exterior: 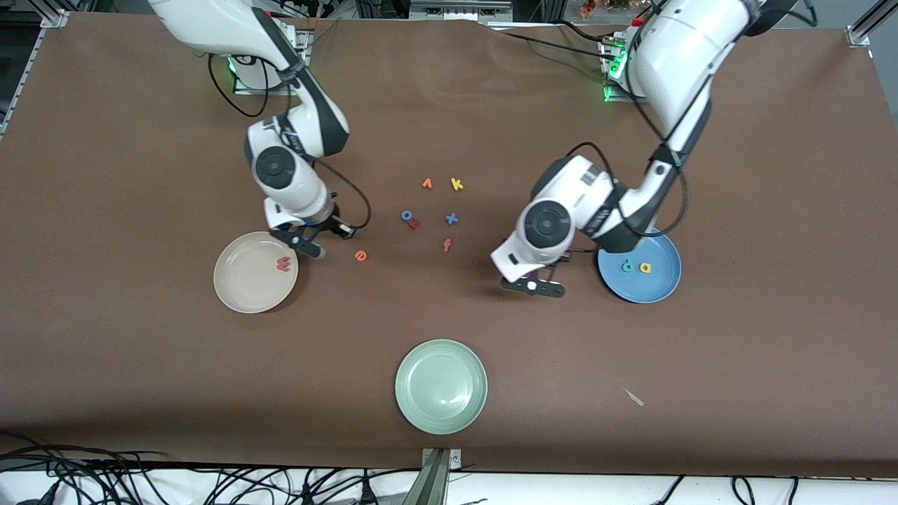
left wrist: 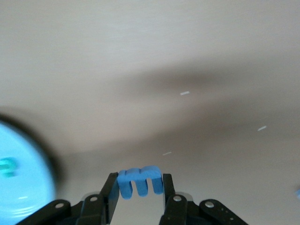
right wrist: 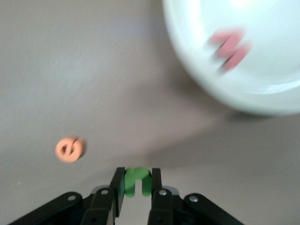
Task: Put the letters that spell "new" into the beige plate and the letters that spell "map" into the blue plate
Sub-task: 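Place the n on the white plate while the left gripper places the m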
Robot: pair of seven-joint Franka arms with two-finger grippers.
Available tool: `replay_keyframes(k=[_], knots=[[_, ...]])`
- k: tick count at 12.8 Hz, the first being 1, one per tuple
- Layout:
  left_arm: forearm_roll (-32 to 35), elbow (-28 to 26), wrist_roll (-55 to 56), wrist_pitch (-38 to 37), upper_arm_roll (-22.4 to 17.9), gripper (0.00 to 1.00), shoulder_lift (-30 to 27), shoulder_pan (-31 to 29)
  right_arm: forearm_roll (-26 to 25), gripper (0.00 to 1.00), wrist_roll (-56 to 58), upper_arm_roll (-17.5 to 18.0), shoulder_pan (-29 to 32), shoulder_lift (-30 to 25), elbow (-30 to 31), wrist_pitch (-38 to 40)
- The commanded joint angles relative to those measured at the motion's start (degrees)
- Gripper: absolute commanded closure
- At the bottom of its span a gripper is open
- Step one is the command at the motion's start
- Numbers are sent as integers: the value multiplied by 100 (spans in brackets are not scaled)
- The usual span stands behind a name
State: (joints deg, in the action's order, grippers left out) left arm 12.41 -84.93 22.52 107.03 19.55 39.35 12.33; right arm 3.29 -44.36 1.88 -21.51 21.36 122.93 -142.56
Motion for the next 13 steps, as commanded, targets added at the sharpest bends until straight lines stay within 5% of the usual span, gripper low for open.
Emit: replay_keyframes(k=[1,7,8,9,11,12,13], knots=[[173,-243,-721,-550,57,77,-226,-598,31,83,1284,-152,497,-325,90,342],[569,-1489,-1371,-386,66,75,-805,-1538,66,78,2511,-434,973,-167,125,281],[569,-1805,-1477,-141,75,75,-911,-1679,66,73,2502,-434,973,-176,126,281],[569,-2173,-1478,296,75,74,-981,-1794,66,46,2441,-434,973,-167,117,281],[595,-2624,-1487,1071,66,70,-991,-1926,66,44,2196,-382,973,-167,64,325],[613,-2695,-1487,1213,66,55,-956,-1953,49,41,1916,-321,964,-176,29,325],[622,-2696,-1487,1232,66,16,-947,-1971,57,39,1678,-190,964,-150,-41,325]])
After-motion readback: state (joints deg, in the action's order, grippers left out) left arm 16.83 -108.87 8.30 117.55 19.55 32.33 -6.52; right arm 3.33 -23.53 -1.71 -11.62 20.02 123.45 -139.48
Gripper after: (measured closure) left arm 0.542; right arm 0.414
